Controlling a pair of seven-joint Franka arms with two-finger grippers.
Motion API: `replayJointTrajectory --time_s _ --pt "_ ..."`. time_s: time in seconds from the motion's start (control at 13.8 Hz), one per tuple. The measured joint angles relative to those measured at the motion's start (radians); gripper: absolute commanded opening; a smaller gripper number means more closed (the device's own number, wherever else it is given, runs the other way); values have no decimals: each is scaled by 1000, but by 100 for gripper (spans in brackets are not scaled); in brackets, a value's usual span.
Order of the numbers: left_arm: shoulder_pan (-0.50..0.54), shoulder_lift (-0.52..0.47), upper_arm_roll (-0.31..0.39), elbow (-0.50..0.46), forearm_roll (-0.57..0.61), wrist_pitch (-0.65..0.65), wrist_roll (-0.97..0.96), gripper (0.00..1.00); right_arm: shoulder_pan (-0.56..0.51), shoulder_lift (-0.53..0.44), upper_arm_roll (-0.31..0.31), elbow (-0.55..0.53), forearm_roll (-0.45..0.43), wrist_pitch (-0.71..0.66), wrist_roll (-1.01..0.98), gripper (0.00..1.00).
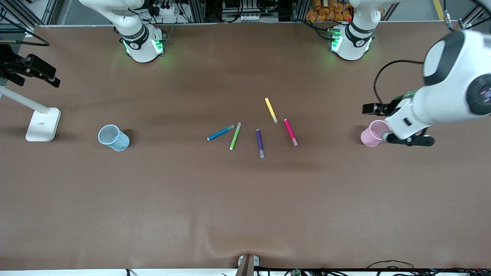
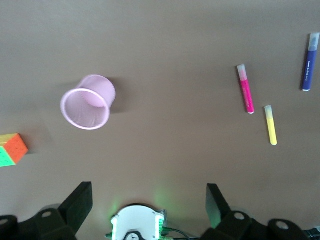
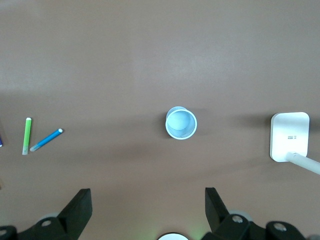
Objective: Place pink and blue markers in matching cups
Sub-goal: 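Reach the left gripper down to the pink marker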
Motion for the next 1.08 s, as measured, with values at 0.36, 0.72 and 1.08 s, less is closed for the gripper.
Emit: replayJointTrajectory --time_s 0.36,0.72,1.08 --pt "-142 147 -1 0 0 8 -240 100 0 2 -4 -1 0 1 0 100" --pt "-190 313 -2 1 -23 105 -380 100 0 37 -4 -4 0 4 0 100" --pt "-229 395 -2 1 -27 221 -451 100 0 46 -4 -5 0 4 0 100"
